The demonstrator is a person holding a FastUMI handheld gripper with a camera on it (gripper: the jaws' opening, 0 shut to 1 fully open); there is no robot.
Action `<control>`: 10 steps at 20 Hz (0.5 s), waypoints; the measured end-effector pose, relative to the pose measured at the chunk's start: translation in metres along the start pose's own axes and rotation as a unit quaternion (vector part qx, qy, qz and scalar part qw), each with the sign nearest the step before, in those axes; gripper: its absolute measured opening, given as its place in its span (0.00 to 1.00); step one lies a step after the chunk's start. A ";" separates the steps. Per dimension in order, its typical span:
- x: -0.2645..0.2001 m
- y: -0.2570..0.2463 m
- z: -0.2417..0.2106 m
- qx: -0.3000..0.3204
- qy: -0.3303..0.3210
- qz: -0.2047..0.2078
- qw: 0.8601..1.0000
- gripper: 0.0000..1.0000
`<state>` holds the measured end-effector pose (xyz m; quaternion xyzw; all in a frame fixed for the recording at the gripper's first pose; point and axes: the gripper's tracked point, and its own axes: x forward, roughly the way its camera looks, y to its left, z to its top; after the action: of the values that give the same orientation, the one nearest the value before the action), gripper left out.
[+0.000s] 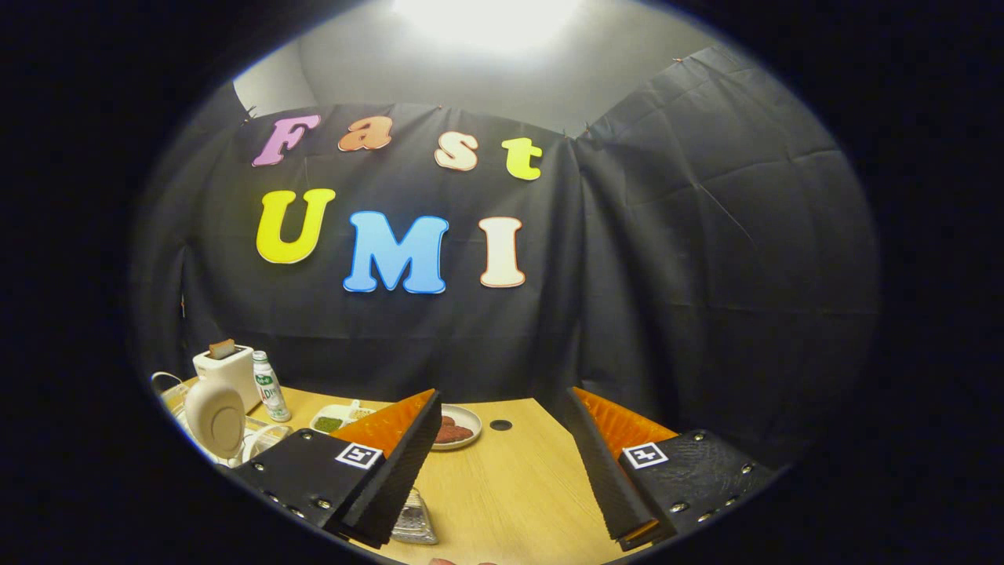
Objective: Take the plate from the dish rack, then take the spoon from the basket and place it into the plate.
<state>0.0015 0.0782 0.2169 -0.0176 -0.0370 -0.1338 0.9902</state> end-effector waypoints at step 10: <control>-0.039 0.127 0.058 0.002 -0.009 0.062 0.998 0.96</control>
<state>-0.0065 0.2132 0.2685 -0.0188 -0.0455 -0.0717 0.9962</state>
